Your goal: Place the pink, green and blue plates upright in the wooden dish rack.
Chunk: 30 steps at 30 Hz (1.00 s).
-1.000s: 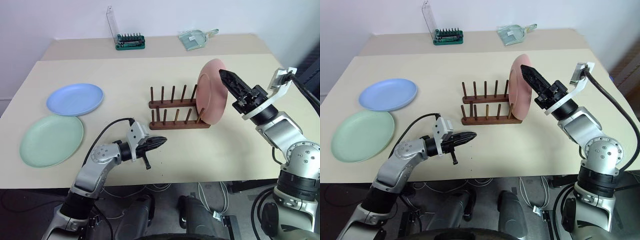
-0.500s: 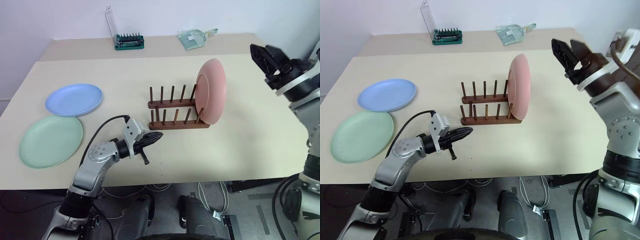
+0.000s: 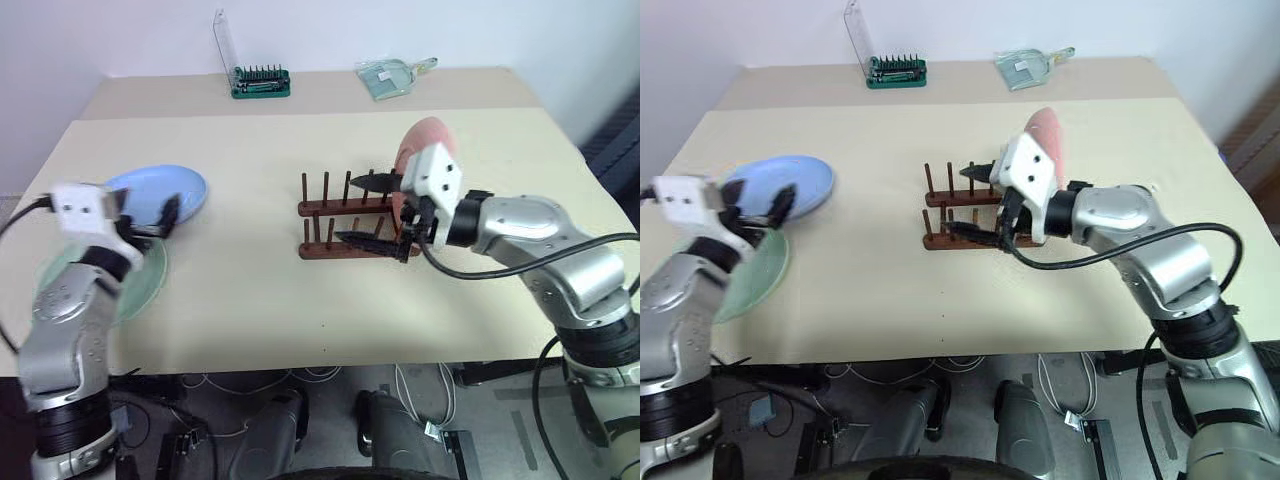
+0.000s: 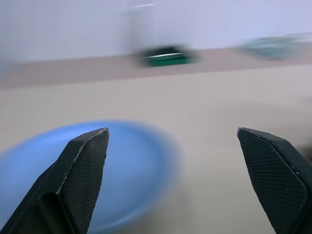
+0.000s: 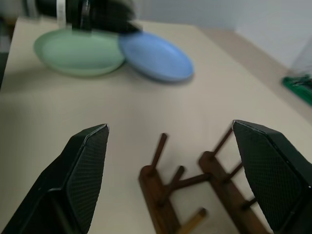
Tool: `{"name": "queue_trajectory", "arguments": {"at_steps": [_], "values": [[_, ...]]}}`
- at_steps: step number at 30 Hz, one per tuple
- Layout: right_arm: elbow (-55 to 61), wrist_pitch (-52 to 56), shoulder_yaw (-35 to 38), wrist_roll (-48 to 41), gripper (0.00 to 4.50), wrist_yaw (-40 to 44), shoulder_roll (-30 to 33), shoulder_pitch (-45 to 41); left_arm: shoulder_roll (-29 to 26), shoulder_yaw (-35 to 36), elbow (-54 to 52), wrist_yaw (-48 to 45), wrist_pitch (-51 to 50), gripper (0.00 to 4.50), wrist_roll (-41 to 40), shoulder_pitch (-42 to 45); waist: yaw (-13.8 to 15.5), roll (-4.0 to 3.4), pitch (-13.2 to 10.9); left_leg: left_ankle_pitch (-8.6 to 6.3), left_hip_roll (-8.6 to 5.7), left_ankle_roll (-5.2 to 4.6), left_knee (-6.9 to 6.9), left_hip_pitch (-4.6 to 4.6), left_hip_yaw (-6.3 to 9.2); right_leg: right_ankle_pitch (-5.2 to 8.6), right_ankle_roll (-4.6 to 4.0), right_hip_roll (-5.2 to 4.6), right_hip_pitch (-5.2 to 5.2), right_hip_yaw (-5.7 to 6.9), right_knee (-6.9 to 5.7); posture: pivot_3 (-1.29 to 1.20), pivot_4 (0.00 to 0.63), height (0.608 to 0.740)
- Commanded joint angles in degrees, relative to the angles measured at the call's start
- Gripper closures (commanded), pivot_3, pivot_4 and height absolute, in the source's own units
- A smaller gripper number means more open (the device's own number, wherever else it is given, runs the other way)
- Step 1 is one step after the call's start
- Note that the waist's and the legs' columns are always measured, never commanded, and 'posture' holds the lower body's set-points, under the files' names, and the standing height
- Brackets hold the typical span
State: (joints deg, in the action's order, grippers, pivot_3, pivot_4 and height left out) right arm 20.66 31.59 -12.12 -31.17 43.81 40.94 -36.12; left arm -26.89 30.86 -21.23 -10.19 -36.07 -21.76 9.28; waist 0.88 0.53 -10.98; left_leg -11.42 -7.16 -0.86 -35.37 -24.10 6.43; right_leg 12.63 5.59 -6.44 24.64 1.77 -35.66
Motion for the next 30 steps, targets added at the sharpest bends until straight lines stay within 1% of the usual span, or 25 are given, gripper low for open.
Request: {"name": "queue_trajectory", "arguments": {"at_steps": [1, 3, 6, 9, 14, 21, 24, 28, 30], "values": [[-0.6, -2.5, 0.0, 2.2, 0.35, 2.5, -1.7, -1.1, -0.1, 6.8, -5.3, 9.7, -6.6, 0.02, 3.2, -0.9, 0.0, 0.05, 0.0, 0.0, -0.01, 0.01, 0.0, 0.0, 0.0, -0.02, 0.03, 0.01, -0.01, 0.0, 0.02, 0.0, 0.15, 0.74], [-1.8, -3.2, -0.4, 3.5, 0.35, 3.6, -2.7, -1.3, 1.0, 9.9, -7.4, 12.6, -9.9, 0.02, 2.9, -1.9, 0.0, 0.11, 0.0, -0.05, -0.02, 0.08, -0.02, 0.0, 0.0, -0.04, 0.06, 0.02, -0.03, 0.0, 0.04, 0.0, 0.15, 0.74], [-3.0, -4.0, -0.8, 5.0, 0.35, 4.8, -4.2, -1.4, 2.4, 12.2, -9.3, 15.1, -15.3, 0.02, 2.4, -3.1, 0.0, 0.15, 0.1, -0.09, -0.01, 0.16, -0.02, 0.05, 0.01, -0.05, 0.06, 0.06, -0.08, 0.0, 0.06, 0.0, 0.15, 0.74], [-4.0, -4.5, -1.3, 6.2, 0.35, 6.0, -5.9, -1.4, 5.1, 15.6, -10.0, 18.3, -21.6, 0.02, 2.5, -4.3, -0.2, 0.15, 0.1, -0.08, 0.0, 0.19, -0.02, 0.07, 0.01, -0.07, 0.05, 0.14, -0.07, 0.0, 0.02, 0.0, 0.15, 0.74], [-4.7, -4.9, -1.1, 8.0, 0.35, 6.9, -7.5, -0.9, 9.2, 21.2, -8.4, 20.8, -26.4, 0.02, 2.0, -4.7, -0.2, 0.23, 0.1, -0.07, 0.04, 0.25, -0.02, 0.1, 0.02, -0.07, 0.05, 0.2, -0.03, -0.02, -0.11, 0.0, 0.15, 0.74], [-4.2, -4.8, -0.7, 9.0, 0.35, 7.3, -8.4, 0.4, 13.4, 23.2, -8.5, 21.5, -33.0, 0.02, 0.1, -2.5, -0.1, 0.4, 0.1, -0.06, 0.03, 0.26, -0.06, 0.13, 0.03, -0.07, 0.05, 0.21, -0.07, -0.01, -0.15, 0.0, 0.15, 0.74], [-4.1, -4.9, -0.5, 9.2, 0.35, 7.3, -8.6, 0.7, 14.0, 23.9, -8.0, 21.7, -33.3, 0.82, 0.1, -1.6, -0.1, 0.41, 0.1, -0.06, 0.03, 0.27, -0.06, 0.13, 0.02, -0.07, 0.05, 0.21, -0.07, -0.01, -0.16, 0.0, 0.15, 0.74], [-3.9, -5.0, -0.3, 9.5, 0.35, 7.4, -8.8, 1.3, 14.6, 24.5, -7.7, 22.0, -32.9, 2.76, -0.2, -0.7, -0.2, 0.41, 0.1, -0.06, 0.04, 0.28, -0.06, 0.15, 0.02, -0.07, 0.05, 0.2, -0.06, -0.02, -0.19, 0.0, 0.15, 0.74], [-3.9, -5.2, -0.1, 9.6, 0.35, 7.4, -8.8, 1.6, 15.1, 24.1, -7.9, 22.1, -32.8, 3.81, 0.1, -1.0, -0.2, 0.41, 0.1, -0.06, 0.04, 0.29, -0.06, 0.15, 0.02, -0.07, 0.04, 0.2, -0.05, -0.02, -0.21, 0.0, 0.15, 0.74]]}}
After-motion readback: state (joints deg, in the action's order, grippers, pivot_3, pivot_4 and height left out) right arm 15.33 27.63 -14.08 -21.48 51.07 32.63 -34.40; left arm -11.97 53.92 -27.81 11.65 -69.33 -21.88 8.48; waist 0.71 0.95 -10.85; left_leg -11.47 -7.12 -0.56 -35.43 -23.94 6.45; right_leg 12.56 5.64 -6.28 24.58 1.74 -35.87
